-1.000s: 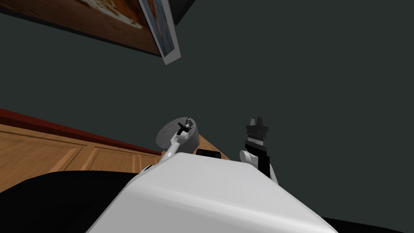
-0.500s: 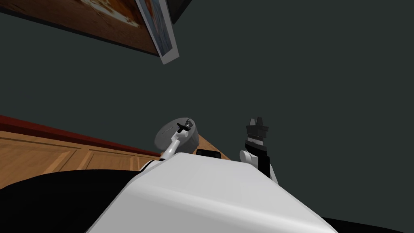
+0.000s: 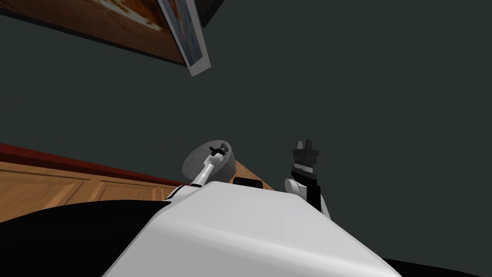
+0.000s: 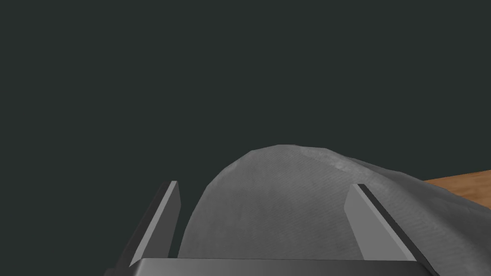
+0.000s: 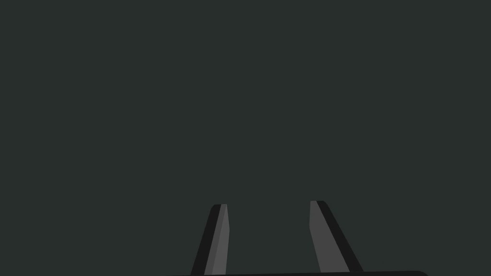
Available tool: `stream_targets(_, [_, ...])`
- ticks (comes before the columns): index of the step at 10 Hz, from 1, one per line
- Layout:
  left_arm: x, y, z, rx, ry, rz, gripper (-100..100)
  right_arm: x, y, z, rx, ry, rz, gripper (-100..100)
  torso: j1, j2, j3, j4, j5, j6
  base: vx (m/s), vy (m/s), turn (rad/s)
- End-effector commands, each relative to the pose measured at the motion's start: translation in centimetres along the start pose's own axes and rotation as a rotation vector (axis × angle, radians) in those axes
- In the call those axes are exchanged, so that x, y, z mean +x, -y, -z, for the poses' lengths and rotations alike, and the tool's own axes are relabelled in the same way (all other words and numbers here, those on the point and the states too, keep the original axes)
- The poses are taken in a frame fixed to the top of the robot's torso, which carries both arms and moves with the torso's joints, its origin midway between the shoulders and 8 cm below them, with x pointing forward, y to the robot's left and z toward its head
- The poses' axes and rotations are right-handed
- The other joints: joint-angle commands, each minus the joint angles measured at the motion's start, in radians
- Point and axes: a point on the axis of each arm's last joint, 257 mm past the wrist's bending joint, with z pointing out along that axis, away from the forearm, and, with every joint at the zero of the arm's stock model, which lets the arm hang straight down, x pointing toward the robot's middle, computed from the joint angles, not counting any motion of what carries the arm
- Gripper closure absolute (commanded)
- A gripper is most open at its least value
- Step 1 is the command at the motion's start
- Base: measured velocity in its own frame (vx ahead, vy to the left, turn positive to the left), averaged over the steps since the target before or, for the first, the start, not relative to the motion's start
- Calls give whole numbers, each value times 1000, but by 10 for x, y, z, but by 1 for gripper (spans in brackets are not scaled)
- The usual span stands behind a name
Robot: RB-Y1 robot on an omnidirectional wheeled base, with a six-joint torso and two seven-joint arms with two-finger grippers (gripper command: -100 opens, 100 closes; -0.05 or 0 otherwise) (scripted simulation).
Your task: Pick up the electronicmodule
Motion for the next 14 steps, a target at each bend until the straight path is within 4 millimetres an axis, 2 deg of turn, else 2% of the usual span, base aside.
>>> stream_targets(1, [-10,-9,-2,-21,22,8,-100,0,0,0,0,0,0,0,0,0,0,0,0,0,0,0,0])
stream_targets(5, [-33,-20,-14,-106,89,82,-100,0,0,0,0,0,0,0,0,0,0,0,0,0,2,-3,-29])
stream_targets(6, [-45,-30,-13,-126,113,86,-100,0,0,0,0,0,0,0,0,0,0,0,0,0,4,-4,-31])
stream_targets(7, [-48,-29,-18,-154,133,122,-100,0,0,0,0,0,0,0,0,0,0,0,0,0,5,-5,-40])
stream_targets(8, [-62,-40,-16,-175,161,127,-100,0,0,0,0,0,0,0,0,0,0,0,0,0,6,-3,-25])
stream_targets(9, [-63,-36,-21,-198,177,162,-100,0,0,0,0,0,0,0,0,0,0,0,0,0,5,-6,-37])
stream_targets(14, [-105,-63,-17,-302,299,253,-100,0,0,0,0,0,0,0,0,0,0,0,0,0,5,-3,-31])
